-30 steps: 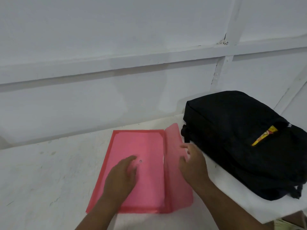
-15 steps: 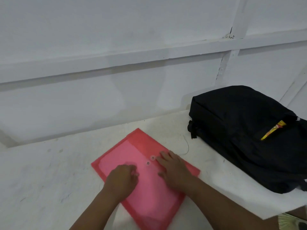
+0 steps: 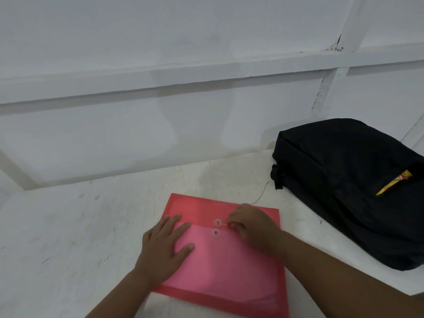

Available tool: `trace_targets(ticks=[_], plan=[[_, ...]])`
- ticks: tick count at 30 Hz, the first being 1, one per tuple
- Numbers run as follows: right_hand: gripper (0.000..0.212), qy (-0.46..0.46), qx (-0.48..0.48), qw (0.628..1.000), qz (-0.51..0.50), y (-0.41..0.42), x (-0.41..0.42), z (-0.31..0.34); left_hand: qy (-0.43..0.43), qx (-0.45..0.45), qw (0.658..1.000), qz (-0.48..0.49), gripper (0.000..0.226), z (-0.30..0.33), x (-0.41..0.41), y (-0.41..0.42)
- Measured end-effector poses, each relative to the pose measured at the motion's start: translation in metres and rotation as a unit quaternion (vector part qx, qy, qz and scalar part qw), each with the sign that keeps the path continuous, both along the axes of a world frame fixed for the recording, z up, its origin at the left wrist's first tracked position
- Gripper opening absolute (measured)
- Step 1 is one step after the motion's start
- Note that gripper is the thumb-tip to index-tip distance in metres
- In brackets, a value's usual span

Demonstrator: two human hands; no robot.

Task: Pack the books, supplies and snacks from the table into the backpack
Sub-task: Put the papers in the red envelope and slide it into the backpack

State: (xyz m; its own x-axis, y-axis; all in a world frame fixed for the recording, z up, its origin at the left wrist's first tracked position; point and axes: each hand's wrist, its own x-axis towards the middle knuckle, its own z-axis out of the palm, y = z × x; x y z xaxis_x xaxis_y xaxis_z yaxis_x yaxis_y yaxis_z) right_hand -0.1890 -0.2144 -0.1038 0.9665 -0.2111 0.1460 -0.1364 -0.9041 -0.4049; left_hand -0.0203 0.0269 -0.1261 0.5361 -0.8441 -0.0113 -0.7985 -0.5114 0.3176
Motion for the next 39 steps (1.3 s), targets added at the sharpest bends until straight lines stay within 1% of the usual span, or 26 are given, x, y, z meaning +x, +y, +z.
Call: trace_targets(ticks=[1,3,5,7,9,10,12,14,18,21,23,25,27,31,32,35,39], plan=[[0.021,-0.03,0.002,0.999,-0.02,0.003,0.0,-0.006,-0.002,-0.005,1.0,0.007,0.074,0.0,-0.002,0.0],[0.013,-0.058,-0.003,0.997,-0.054,0.011,0.001,-0.015,0.002,-0.02,1.0,0.012,0.071,-0.002,-0.002,0.001],[0.009,-0.066,-0.057,0.995,-0.055,0.015,0.006,-0.017,0.003,-0.031,0.999,0.018,0.068,-0.003,-0.002,0.001],[0.011,-0.022,-0.159,0.986,-0.044,0.016,0.009,-0.014,0.002,-0.044,0.999,0.023,0.067,-0.006,-0.001,0.001],[0.007,0.017,-0.229,0.972,-0.045,0.019,0.01,-0.011,0.004,-0.045,0.999,0.025,0.067,-0.006,-0.001,0.001],[0.012,0.032,-0.239,0.97,-0.041,0.022,0.009,-0.01,0.005,-0.045,0.999,0.026,0.067,-0.005,-0.001,0.0],[0.025,0.075,-0.227,0.971,-0.029,0.029,0.007,-0.009,0.003,-0.047,0.999,0.025,0.067,-0.005,-0.001,0.0],[0.029,0.107,-0.227,0.968,-0.015,0.037,0.006,-0.007,0.006,-0.053,0.998,0.027,0.067,-0.005,-0.001,-0.001],[0.03,0.179,-0.121,0.976,-0.037,0.055,0.002,0.009,0.008,-0.059,0.998,0.026,0.066,-0.005,-0.001,-0.001],[0.029,0.209,-0.084,0.974,-0.039,0.077,0.003,0.017,0.004,-0.059,0.998,0.025,0.066,-0.007,0.0,0.0],[0.024,0.218,-0.053,0.974,-0.043,0.086,0.007,0.018,0.001,-0.059,0.998,0.025,0.067,-0.007,0.001,-0.001],[0.022,0.209,-0.027,0.977,-0.044,0.087,0.017,0.016,0.005,-0.064,0.998,0.023,0.067,-0.007,0.001,-0.001],[0.027,0.184,0.0,0.982,-0.049,0.081,0.029,0.015,0.008,-0.063,0.998,0.022,0.067,-0.006,0.0,-0.001],[0.031,0.137,0.018,0.99,-0.042,0.055,0.052,0.02,0.009,-0.062,0.998,0.023,0.065,-0.005,0.0,-0.001],[0.028,0.133,0.028,0.989,-0.049,0.047,0.057,0.022,0.008,-0.062,0.998,0.023,0.065,-0.005,0.0,-0.001],[0.013,0.141,0.089,0.981,-0.1,0.025,0.069,0.029,0.006,-0.065,0.998,0.02,0.065,-0.005,0.0,0.0],[0.005,0.121,0.146,0.97,-0.154,0.006,0.075,0.033,0.009,-0.063,0.998,0.021,0.066,-0.004,0.0,-0.001]])
